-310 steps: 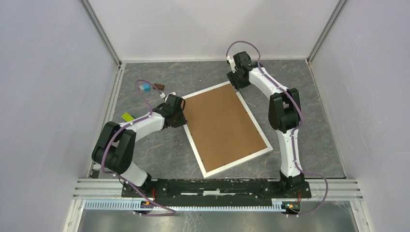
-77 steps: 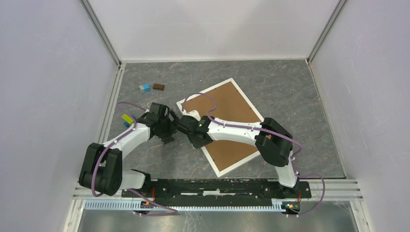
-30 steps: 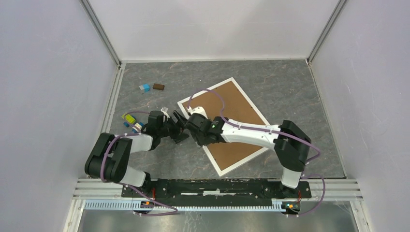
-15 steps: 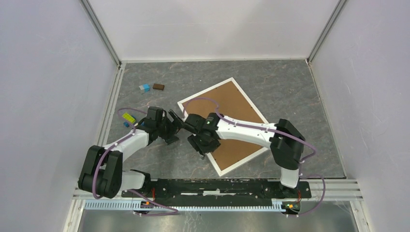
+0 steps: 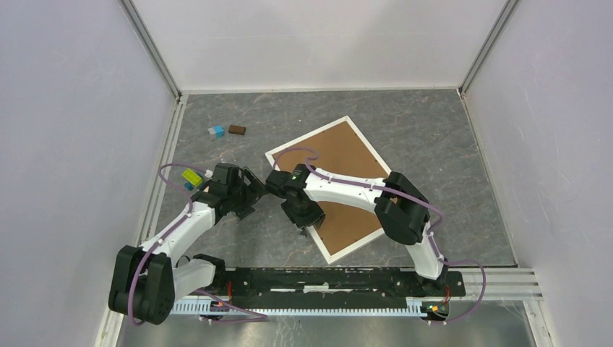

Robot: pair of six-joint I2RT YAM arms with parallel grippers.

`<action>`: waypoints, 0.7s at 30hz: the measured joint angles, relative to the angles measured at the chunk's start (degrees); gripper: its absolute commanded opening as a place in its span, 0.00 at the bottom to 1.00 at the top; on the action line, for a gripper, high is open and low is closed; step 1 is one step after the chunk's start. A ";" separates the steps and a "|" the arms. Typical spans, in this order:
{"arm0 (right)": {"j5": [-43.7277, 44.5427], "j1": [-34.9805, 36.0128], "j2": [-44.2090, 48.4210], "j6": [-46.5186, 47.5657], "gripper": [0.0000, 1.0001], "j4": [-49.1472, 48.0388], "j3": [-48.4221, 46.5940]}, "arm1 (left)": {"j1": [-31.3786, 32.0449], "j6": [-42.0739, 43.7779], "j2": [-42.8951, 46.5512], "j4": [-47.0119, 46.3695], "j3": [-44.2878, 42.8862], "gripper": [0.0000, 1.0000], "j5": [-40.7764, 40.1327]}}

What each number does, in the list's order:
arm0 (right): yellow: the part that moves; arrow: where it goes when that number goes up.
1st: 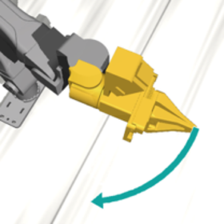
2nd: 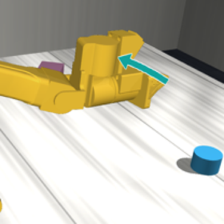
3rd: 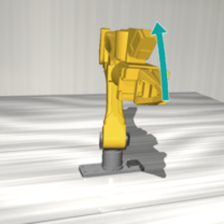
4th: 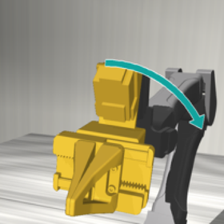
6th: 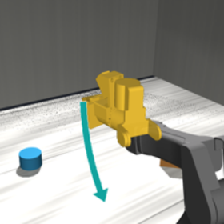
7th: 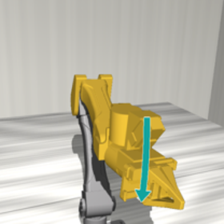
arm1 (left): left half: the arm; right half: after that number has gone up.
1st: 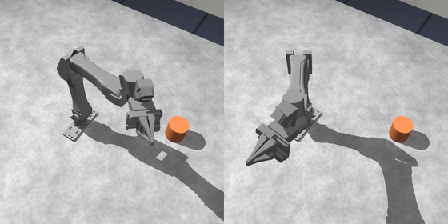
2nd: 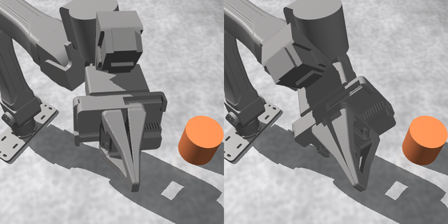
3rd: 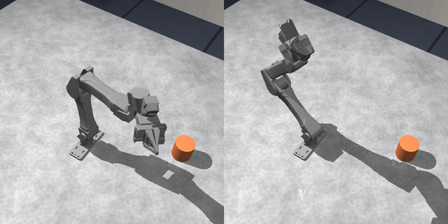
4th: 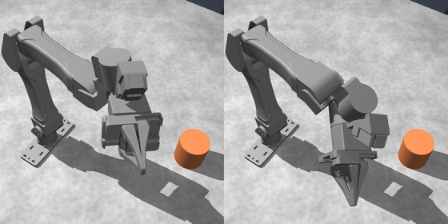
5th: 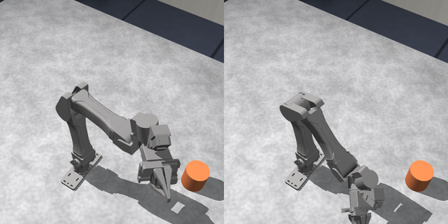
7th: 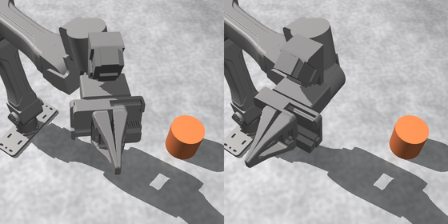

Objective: Put the photo into the frame
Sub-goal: Turn over the photo frame at the center of the board.

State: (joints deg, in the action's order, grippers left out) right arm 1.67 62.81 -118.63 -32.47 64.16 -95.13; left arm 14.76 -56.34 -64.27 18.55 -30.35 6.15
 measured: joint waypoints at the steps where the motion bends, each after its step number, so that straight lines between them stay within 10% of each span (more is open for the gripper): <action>1: 0.04 -0.07 -0.13 -0.33 0.50 0.04 0.00 | -0.02 0.02 0.42 0.22 0.00 0.94 -0.85; 21: 2.54 -0.70 -2.40 -5.95 0.31 -0.70 1.36 | -0.02 1.42 0.13 0.66 0.70 0.94 -3.10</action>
State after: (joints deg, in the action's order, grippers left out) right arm 4.21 62.11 -121.03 -38.41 63.46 -93.78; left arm 14.74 -54.92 -64.14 19.20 -29.65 3.05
